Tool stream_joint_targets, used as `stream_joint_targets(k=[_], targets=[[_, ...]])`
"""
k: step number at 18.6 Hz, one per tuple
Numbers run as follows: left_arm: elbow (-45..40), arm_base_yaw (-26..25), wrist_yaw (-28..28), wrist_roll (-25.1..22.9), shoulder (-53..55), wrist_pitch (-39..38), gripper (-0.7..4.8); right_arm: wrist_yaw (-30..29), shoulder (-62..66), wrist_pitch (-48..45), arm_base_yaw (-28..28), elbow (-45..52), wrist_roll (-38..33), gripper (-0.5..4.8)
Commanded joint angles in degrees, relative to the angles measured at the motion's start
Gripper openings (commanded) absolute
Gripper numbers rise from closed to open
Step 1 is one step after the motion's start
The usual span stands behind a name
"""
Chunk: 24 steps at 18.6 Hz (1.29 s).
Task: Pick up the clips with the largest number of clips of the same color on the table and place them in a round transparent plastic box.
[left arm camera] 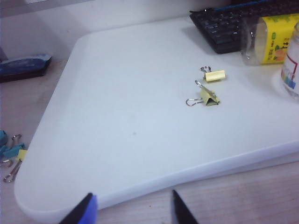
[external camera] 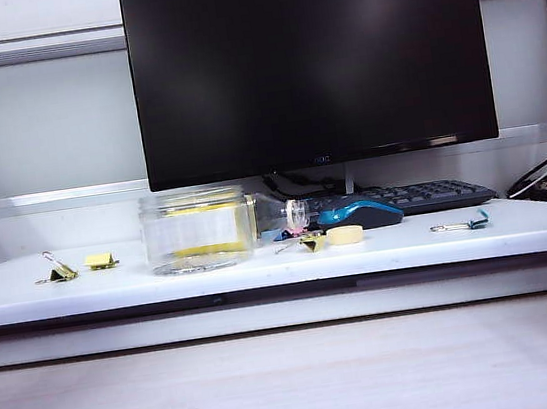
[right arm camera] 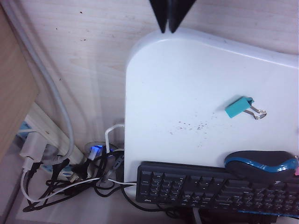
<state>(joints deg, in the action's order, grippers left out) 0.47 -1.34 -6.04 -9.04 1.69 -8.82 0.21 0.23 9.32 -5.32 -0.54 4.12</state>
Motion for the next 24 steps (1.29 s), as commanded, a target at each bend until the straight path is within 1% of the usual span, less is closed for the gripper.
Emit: stream_joint_targets(k=[1,10,11,13,14,15,16,17,18,19,20,21,22,24], targets=[[-0.2,0.0,-0.2,0.0,0.0,-1.0,2.14,0.1,-0.1,-1.0,0.0,-0.2,0.0,0.00],[-0.2,0.0,-0.3,0.1,0.0,-0.9,2.14,0.0,-0.1,-1.0,0.0,-0.2,0.0,0.00],[-0.2,0.0,-0.7,1.6,0.0,-0.9,2.14,-0.3,-0.1,-1.0,0.0,-0.2,-0.1,0.00],[-0.2,0.1,-0.9,9.4,0.0,-0.9,2.14,-0.3,-0.1,-1.0,0.0,-0.2,-1.4,0.00],[-0.2,0.1,-0.9,16.6,0.0,-0.9,2.14,-0.4,-0.1,-1.0,0.0,-0.2,-5.8,0.00],[-0.2,0.1,-0.9,25.3,0.0,-0.9,2.14,-0.3,-0.1,-1.0,0.0,-0.2,-10.8,0.00],[-0.2,0.1,-0.9,31.8,0.0,-0.9,2.14,-0.4,-0.1,-1.0,0.0,-0.2,-14.3,0.00],[-0.2,0.1,-0.9,36.1,0.0,-0.9,2.14,-0.4,-0.1,-1.0,0.0,-0.2,-17.4,0.00],[-0.2,0.1,-0.9,38.0,0.0,-0.9,2.14,-0.4,-0.1,-1.0,0.0,-0.2,-20.6,0.00],[-0.2,0.1,-0.8,38.4,0.0,-0.9,2.14,-0.4,-0.1,-1.0,0.0,-0.2,-23.7,0.00],[-0.2,0.1,-0.6,38.4,0.0,-0.9,2.14,-0.4,-0.1,-1.0,0.0,-0.2,-25.6,0.00],[-0.2,0.1,-0.6,38.4,0.0,-0.9,2.14,-0.4,-0.1,-1.0,-0.1,-0.2,-26.0,0.00],[-0.1,0.1,-2.1,38.7,0.0,-0.9,2.14,-0.4,-0.1,-1.0,-0.1,-0.2,-27.2,0.00],[-0.1,0.1,-11.0,39.5,0.0,2.4,2.14,-3.7,-0.1,-3.1,-0.1,-0.2,-28.0,0.00]])
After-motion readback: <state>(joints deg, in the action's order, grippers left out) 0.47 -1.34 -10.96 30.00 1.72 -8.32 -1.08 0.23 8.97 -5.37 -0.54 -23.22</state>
